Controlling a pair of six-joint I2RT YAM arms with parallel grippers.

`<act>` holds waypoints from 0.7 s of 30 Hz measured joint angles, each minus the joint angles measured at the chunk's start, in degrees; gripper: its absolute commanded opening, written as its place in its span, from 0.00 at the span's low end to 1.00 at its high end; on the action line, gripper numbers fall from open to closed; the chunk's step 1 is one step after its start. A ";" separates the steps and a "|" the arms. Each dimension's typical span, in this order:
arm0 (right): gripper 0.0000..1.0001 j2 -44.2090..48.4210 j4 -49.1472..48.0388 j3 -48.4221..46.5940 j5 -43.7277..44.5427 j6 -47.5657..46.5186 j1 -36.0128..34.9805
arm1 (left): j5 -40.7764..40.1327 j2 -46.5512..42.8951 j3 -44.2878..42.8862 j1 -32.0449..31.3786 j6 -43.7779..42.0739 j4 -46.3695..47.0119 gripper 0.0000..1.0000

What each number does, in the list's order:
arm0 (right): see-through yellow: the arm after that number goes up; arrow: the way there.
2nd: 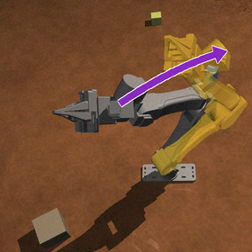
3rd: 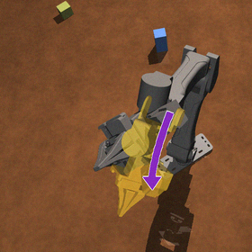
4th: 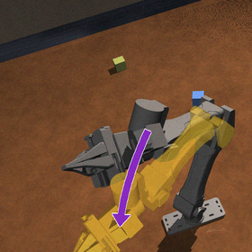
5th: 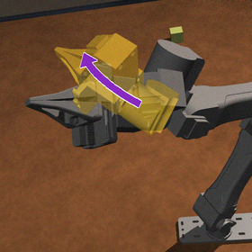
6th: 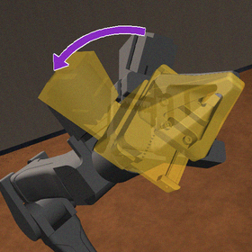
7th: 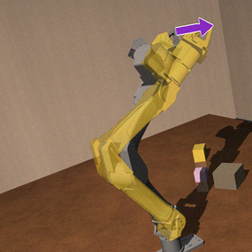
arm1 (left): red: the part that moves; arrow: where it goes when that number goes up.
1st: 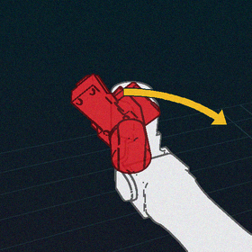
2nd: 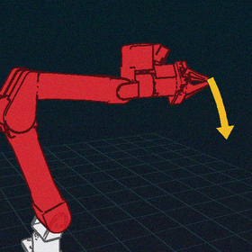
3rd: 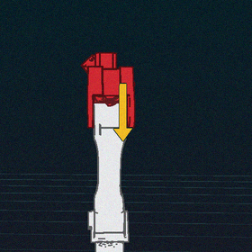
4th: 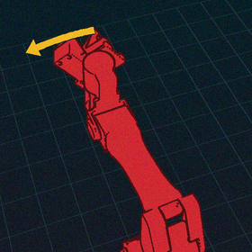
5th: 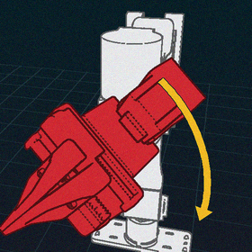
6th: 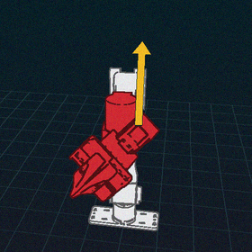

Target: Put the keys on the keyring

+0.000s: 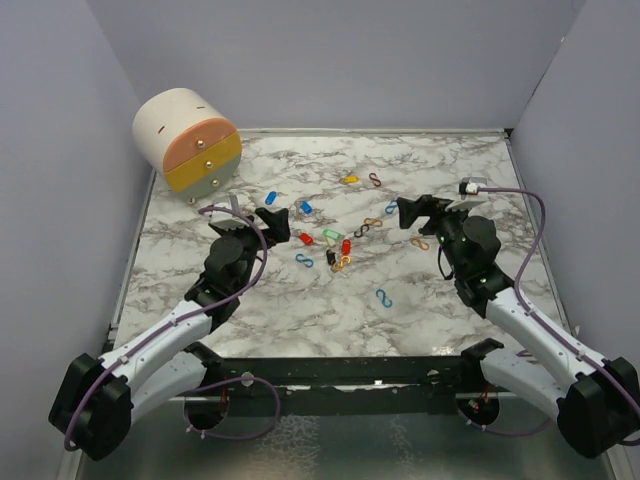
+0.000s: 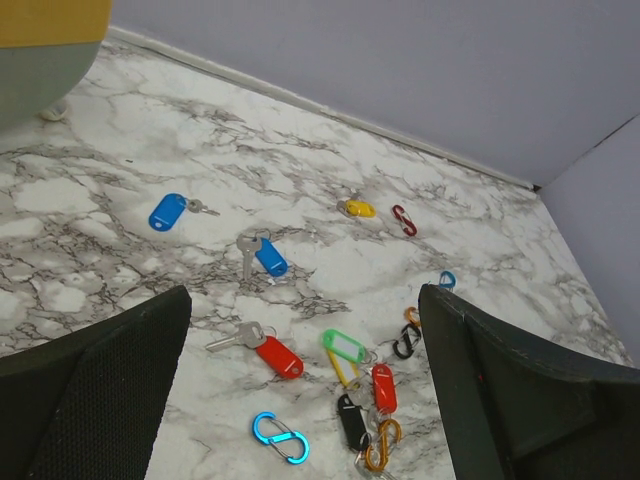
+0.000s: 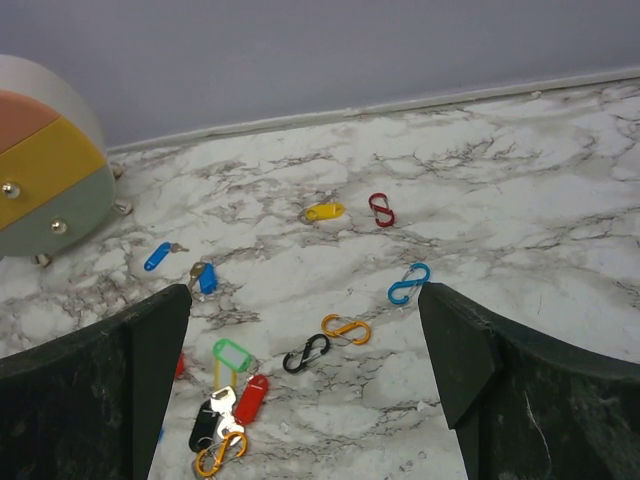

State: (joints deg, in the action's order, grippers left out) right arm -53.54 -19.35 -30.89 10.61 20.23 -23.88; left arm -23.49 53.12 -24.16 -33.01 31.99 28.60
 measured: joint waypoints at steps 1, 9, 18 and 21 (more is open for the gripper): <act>0.98 -0.04 0.15 0.00 0.00 -0.20 0.00 | 0.17 -0.26 -0.02 0.00 -0.26 0.02 0.99; 0.97 -0.72 1.95 -0.13 -0.28 -0.63 0.00 | 3.85 1.18 -2.29 0.00 -2.43 -1.49 0.97; 0.97 -10.38 9.51 -8.48 5.33 1.20 0.00 | 3.41 1.66 -4.39 0.00 -3.91 -7.91 0.95; 0.97 -11.98 10.73 -8.96 6.27 1.57 0.00 | 1.25 1.75 -6.14 0.00 -4.63 -10.67 0.96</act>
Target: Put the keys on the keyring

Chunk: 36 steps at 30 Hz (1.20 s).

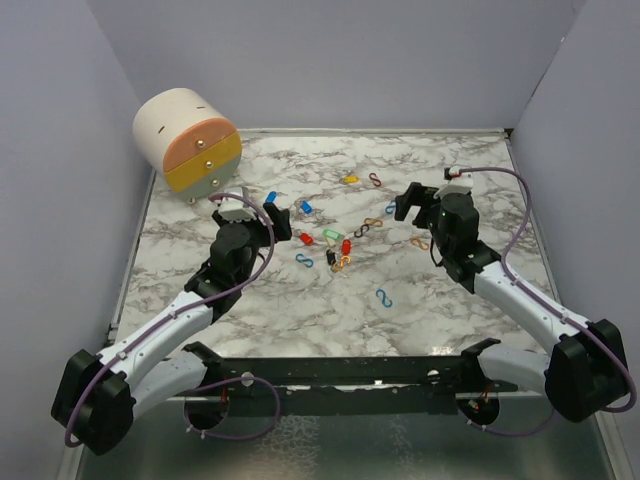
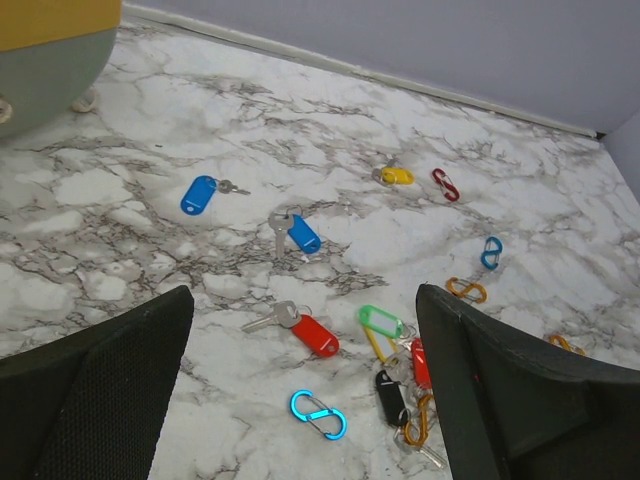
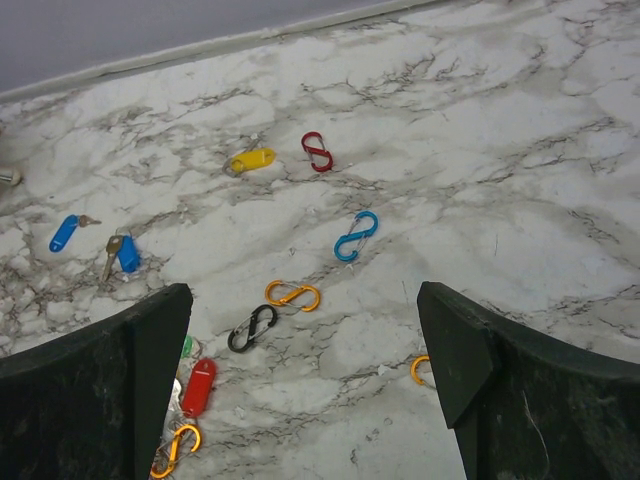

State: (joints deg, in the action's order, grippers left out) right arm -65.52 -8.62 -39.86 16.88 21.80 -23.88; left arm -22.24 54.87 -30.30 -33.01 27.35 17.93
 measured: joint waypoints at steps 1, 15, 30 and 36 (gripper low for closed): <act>0.97 0.00 0.02 0.26 -0.02 0.02 0.00 | -0.48 0.00 -0.24 0.00 -0.15 -0.26 0.96; 0.98 0.00 1.46 0.92 2.49 3.65 0.17 | -1.84 4.94 -2.38 0.00 -2.05 -3.61 0.95; 0.86 -5.20 0.85 -0.09 -8.20 0.20 0.35 | -1.11 6.67 -3.15 0.00 -4.46 -4.42 0.81; 0.86 -5.16 0.26 -0.09 -10.27 -1.11 0.35 | 0.04 9.20 -4.79 0.00 -5.03 -4.74 0.76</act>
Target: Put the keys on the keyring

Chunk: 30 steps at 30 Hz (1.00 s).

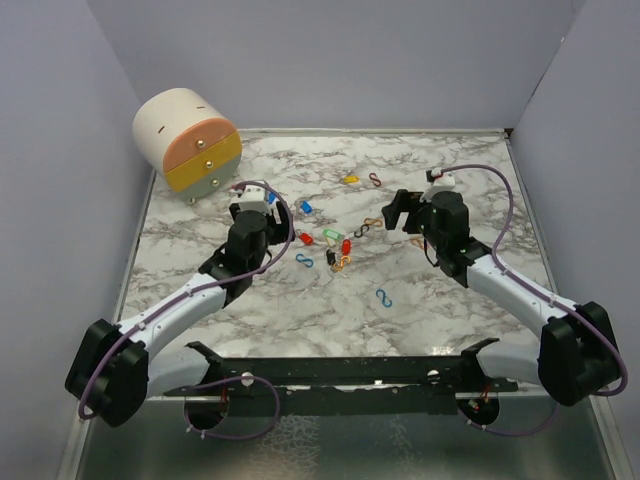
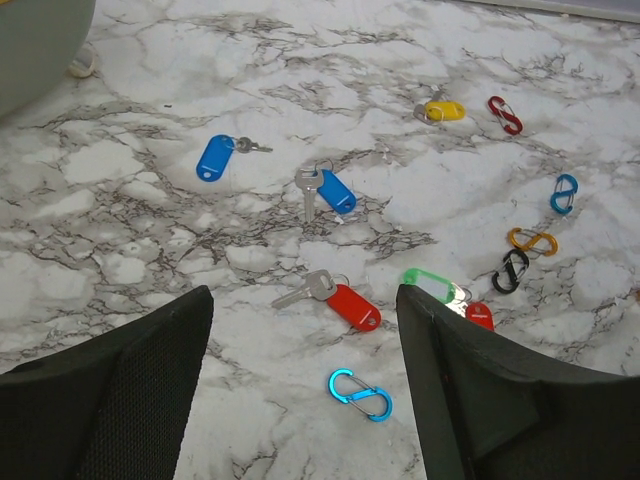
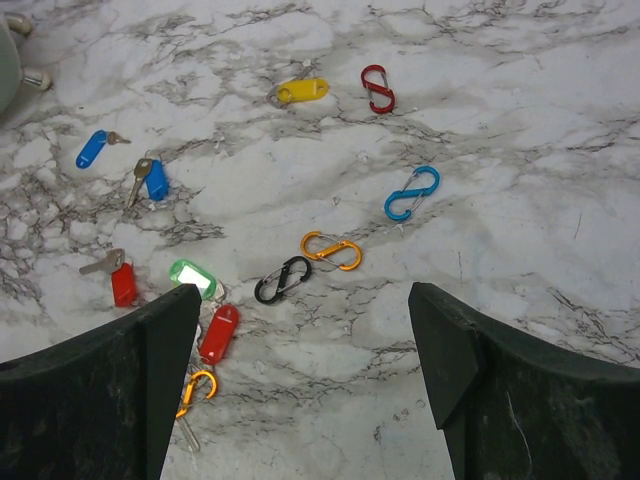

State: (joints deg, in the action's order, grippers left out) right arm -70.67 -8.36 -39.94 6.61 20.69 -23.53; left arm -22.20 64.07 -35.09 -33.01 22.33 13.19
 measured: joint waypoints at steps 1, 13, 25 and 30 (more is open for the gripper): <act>0.86 0.09 0.02 0.00 0.02 -0.04 0.00 | 0.15 0.42 -0.28 0.00 0.02 0.02 0.76; 0.86 1.57 0.57 0.00 0.13 -0.87 0.00 | 0.96 6.19 -5.16 0.00 3.69 -3.74 0.99; 0.86 0.92 0.63 -0.07 0.15 -0.98 0.00 | -2.89 11.39 1.36 -10.05 17.51 -4.35 0.99; 0.86 0.28 0.63 -0.09 0.17 -1.05 0.00 | -5.51 13.42 4.24 -13.99 21.38 -2.54 0.99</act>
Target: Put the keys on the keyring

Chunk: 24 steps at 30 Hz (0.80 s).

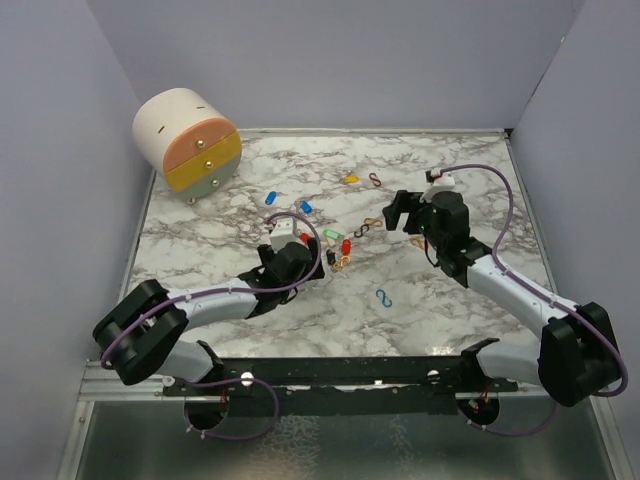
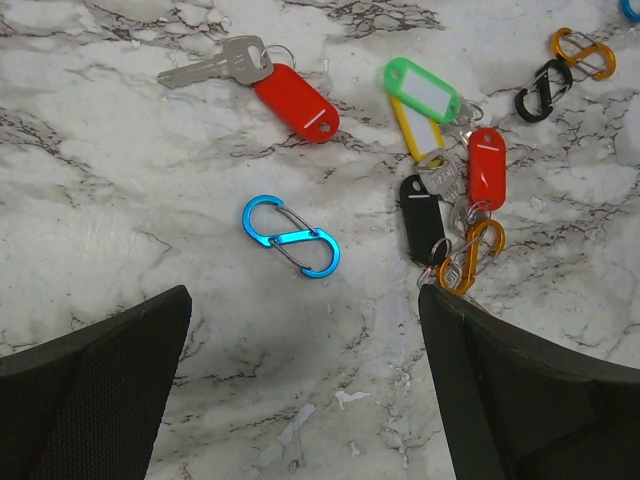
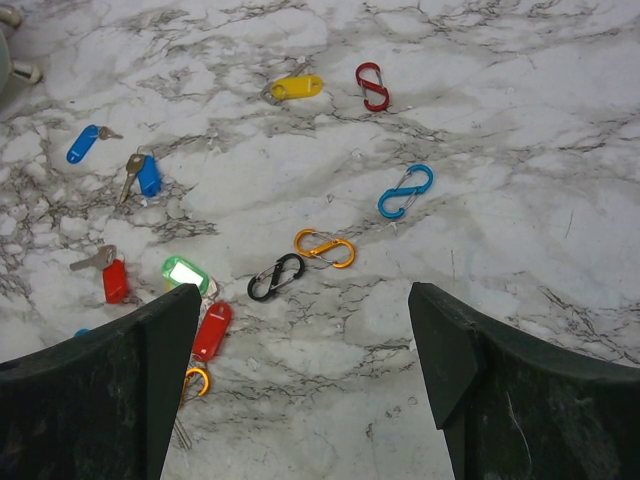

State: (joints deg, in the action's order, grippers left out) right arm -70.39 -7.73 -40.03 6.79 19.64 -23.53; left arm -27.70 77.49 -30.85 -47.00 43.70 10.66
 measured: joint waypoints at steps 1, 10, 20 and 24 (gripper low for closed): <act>0.86 -0.02 0.00 0.02 0.02 -0.02 0.00 | -0.44 0.81 0.00 -0.55 0.50 0.39 0.99; 0.87 -0.02 0.00 0.00 0.94 -0.02 0.00 | -3.37 5.90 -1.07 -2.99 2.29 1.73 0.97; 0.87 -0.02 0.00 0.02 1.53 -0.26 0.00 | -4.26 8.94 -1.81 -3.10 2.64 3.17 0.96; 0.87 -0.15 0.00 0.00 1.57 -0.46 0.00 | -4.26 10.82 -3.21 -3.10 2.25 3.52 0.96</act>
State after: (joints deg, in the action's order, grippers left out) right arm -70.54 -7.73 -40.03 8.36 19.18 -23.53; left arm -31.97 88.31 -34.06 -50.11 45.95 14.17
